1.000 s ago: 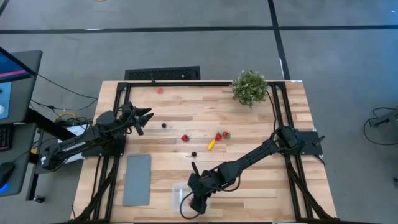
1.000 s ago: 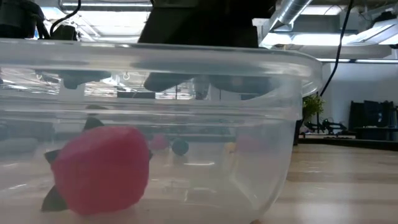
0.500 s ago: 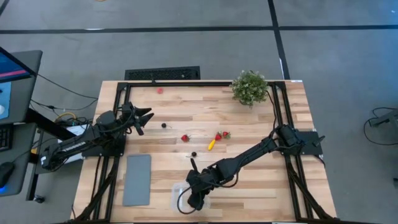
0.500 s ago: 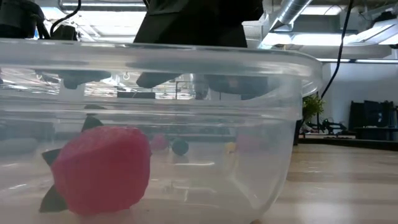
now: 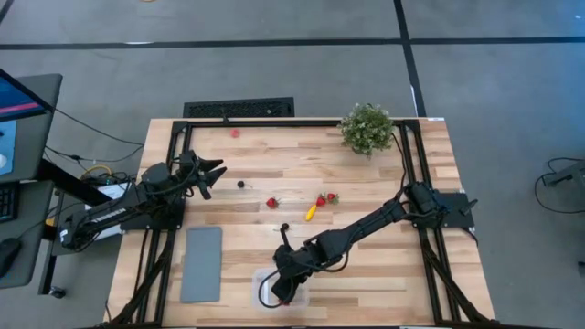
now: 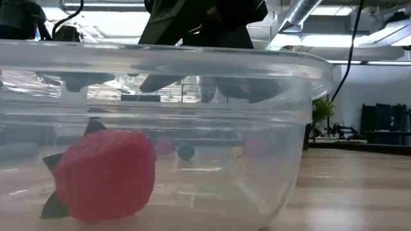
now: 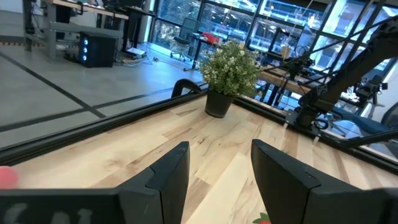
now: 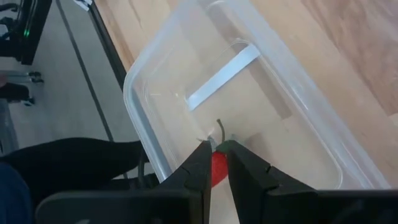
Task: Pick and placing Produce into tupperware
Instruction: Put the red strawberry into the transparent bin
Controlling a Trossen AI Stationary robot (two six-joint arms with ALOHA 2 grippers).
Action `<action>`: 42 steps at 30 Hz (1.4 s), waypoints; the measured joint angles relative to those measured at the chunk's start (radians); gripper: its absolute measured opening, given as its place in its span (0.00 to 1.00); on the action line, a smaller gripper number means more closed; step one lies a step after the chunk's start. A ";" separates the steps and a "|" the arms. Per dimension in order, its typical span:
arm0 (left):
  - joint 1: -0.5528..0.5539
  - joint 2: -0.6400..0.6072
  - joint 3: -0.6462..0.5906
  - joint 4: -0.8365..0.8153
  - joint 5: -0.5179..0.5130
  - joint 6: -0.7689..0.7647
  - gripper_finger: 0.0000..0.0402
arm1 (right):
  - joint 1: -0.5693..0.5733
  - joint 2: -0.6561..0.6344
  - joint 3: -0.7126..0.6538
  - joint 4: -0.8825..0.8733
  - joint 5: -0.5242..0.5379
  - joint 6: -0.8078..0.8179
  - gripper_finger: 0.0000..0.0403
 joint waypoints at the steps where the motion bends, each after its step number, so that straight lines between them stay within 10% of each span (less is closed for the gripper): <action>1: 0.000 0.000 0.000 0.000 0.000 0.000 0.41 | 0.000 0.000 0.000 0.000 0.000 0.000 0.18; 25: 0.000 0.000 0.000 0.000 0.000 -0.072 0.41 | -0.134 -0.021 0.000 -0.049 0.022 -0.084 0.18; 42: 0.000 0.000 0.000 0.000 -0.001 -0.115 0.41 | -0.318 -0.058 0.002 -0.277 -0.135 -0.465 0.24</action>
